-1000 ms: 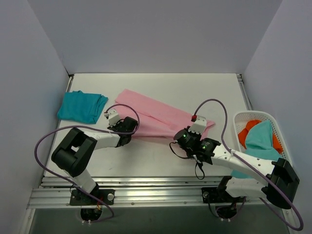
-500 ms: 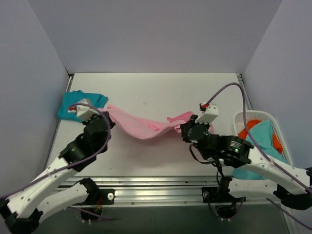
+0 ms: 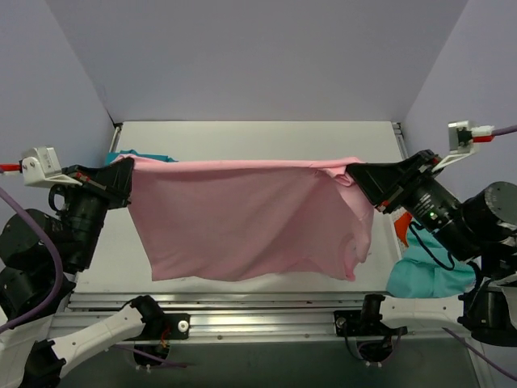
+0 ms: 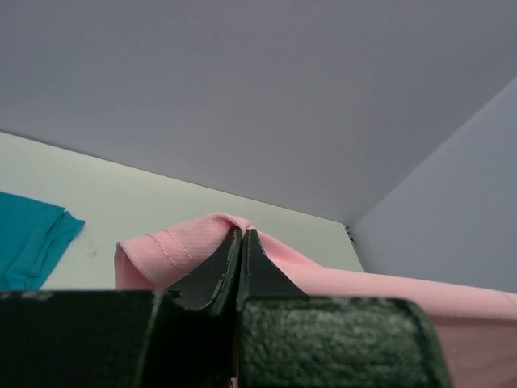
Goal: Fold and stack the t-shirts
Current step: Flatten out the tshirt
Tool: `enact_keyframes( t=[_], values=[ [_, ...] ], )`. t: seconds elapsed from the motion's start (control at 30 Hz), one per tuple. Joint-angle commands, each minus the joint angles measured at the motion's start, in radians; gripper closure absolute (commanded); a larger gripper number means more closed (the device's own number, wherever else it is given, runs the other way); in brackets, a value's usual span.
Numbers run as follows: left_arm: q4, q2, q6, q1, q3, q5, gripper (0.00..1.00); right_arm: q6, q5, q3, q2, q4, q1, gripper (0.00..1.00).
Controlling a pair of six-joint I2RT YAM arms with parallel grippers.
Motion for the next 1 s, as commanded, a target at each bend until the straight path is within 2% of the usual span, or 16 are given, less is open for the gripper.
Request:
enact_keyframes(
  t=[0.0, 0.07, 0.2, 0.23, 0.33, 0.37, 0.43, 0.47, 0.57, 0.67, 0.73, 0.8, 0.83, 0.9, 0.93, 0.97],
  values=[
    [0.015, 0.027, 0.112, -0.003, 0.082, 0.091, 0.98, -0.086, -0.032, 0.103, 0.038, 0.017, 0.004, 1.0],
    [0.045, 0.059, 0.129, -0.003, 0.107, 0.051, 0.98, -0.089, 0.009, 0.159, 0.066, 0.014, 0.004, 1.0],
    [0.119, 0.137, 0.194, -0.003, 0.128, -0.019, 0.98, -0.109, 0.26, 0.256, 0.18, -0.044, 0.01, 1.0],
    [0.126, 0.158, 0.2, -0.001, 0.128, -0.029, 0.98, -0.081, 0.452, 0.288, 0.251, -0.094, 0.012, 1.0],
    [0.156, 0.244, 0.2, 0.017, 0.122, -0.053, 0.98, -0.07, 0.592, 0.463, 0.427, -0.227, -0.017, 1.0],
    [0.184, 0.276, 0.195, 0.064, 0.089, -0.035, 0.98, -0.072, 0.58, 0.486, 0.458, -0.245, -0.056, 1.0],
    [0.195, 0.315, 0.12, 0.153, 0.056, 0.096, 0.98, -0.081, 0.363, 0.401, 0.494, -0.178, -0.299, 1.0],
    [0.207, 0.326, 0.064, 0.268, 0.008, 0.167, 0.98, -0.092, 0.257, 0.329, 0.491, -0.117, -0.389, 1.0],
    [0.308, 0.399, 0.002, 0.414, -0.077, 0.373, 0.98, -0.06, -0.146, 0.062, 0.539, 0.098, -0.72, 1.0],
    [0.422, 0.586, -0.001, 0.543, -0.134, 0.472, 0.98, -0.041, -0.285, -0.078, 0.739, 0.29, -0.838, 1.0],
    [0.495, 0.779, 0.008, 0.606, -0.143, 0.522, 0.98, -0.038, -0.29, -0.065, 0.958, 0.361, -0.857, 1.0],
    [0.623, 0.929, 0.03, 0.628, -0.116, 0.558, 0.98, -0.024, -0.287, 0.064, 1.184, 0.364, -0.887, 1.0],
    [0.644, 1.081, 0.027, 0.658, -0.034, 0.597, 0.98, -0.021, -0.288, 0.13, 1.26, 0.364, -0.898, 1.0],
    [0.651, 1.222, -0.013, 0.686, 0.08, 0.686, 0.98, -0.014, -0.287, 0.373, 1.451, 0.325, -0.93, 1.0],
    [0.663, 1.346, -0.022, 0.707, 0.199, 0.71, 0.94, -0.018, -0.291, 0.475, 1.516, 0.306, -0.938, 0.92],
    [0.645, 1.402, -0.041, 0.714, 0.272, 0.747, 0.38, -0.026, -0.265, 0.676, 1.614, 0.257, -0.95, 0.11]
  ],
)
